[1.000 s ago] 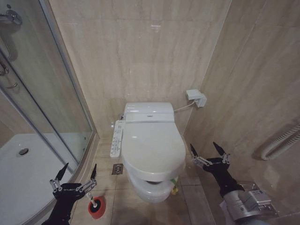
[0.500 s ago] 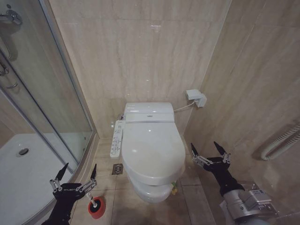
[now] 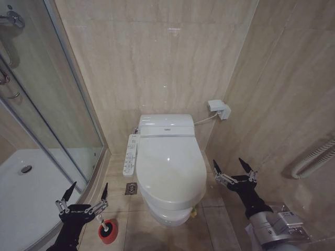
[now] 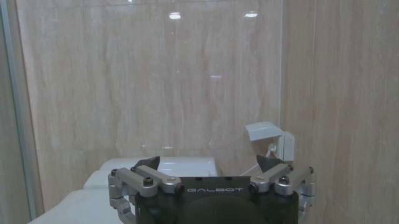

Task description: Open the toilet lid, clean the toilet bowl with a toilet brush, close the toilet lid, and flush.

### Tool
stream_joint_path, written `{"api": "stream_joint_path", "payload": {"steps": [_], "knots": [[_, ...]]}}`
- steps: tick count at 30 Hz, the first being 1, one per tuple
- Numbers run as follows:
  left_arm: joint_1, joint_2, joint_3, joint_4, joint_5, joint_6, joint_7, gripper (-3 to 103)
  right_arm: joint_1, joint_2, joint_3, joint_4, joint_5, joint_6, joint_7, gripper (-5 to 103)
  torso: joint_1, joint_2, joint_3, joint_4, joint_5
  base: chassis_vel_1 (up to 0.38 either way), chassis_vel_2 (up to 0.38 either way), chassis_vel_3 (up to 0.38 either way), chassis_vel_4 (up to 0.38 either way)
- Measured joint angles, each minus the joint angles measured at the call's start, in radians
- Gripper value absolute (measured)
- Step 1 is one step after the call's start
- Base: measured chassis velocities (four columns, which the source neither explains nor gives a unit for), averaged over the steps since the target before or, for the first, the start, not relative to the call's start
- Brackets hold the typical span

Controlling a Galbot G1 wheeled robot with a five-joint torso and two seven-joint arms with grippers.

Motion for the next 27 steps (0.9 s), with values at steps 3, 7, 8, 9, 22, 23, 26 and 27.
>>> {"api": "stream_joint_path", "payload": {"steps": [3, 7, 8, 9, 22, 23, 26, 27], "knots": [[0.0, 0.0, 0.0, 0.0, 0.0, 0.0, 0.0, 100, 0.0, 0.0, 0.0, 0.0, 0.0, 0.0, 0.0, 100, 0.0, 0.0, 0.0, 0.0, 0.0, 0.0, 0.0, 0.0, 0.0], [0.0, 0.0, 0.0, 0.0, 0.0, 0.0, 0.0, 100, 0.0, 0.0, 0.0, 0.0, 0.0, 0.0, 0.0, 100, 0.0, 0.0, 0.0, 0.0, 0.0, 0.0, 0.0, 0.0, 0.0], [0.0, 0.0, 0.0, 0.0, 0.0, 0.0, 0.0, 100, 0.0, 0.0, 0.0, 0.0, 0.0, 0.0, 0.0, 100, 0.0, 0.0, 0.0, 0.0, 0.0, 0.0, 0.0, 0.0, 0.0], [0.0, 0.0, 0.0, 0.0, 0.0, 0.0, 0.0, 100, 0.0, 0.0, 0.0, 0.0, 0.0, 0.0, 0.0, 100, 0.0, 0.0, 0.0, 0.0, 0.0, 0.0, 0.0, 0.0, 0.0], [0.0, 0.0, 0.0, 0.0, 0.0, 0.0, 0.0, 100, 0.0, 0.0, 0.0, 0.0, 0.0, 0.0, 0.0, 100, 0.0, 0.0, 0.0, 0.0, 0.0, 0.0, 0.0, 0.0, 0.0], [0.0, 0.0, 0.0, 0.0, 0.0, 0.0, 0.0, 100, 0.0, 0.0, 0.0, 0.0, 0.0, 0.0, 0.0, 100, 0.0, 0.0, 0.0, 0.0, 0.0, 0.0, 0.0, 0.0, 0.0], [0.0, 0.0, 0.0, 0.0, 0.0, 0.0, 0.0, 100, 0.0, 0.0, 0.0, 0.0, 0.0, 0.0, 0.0, 100, 0.0, 0.0, 0.0, 0.0, 0.0, 0.0, 0.0, 0.0, 0.0], [0.0, 0.0, 0.0, 0.0, 0.0, 0.0, 0.0, 100, 0.0, 0.0, 0.0, 0.0, 0.0, 0.0, 0.0, 100, 0.0, 0.0, 0.0, 0.0, 0.0, 0.0, 0.0, 0.0, 0.0]]}}
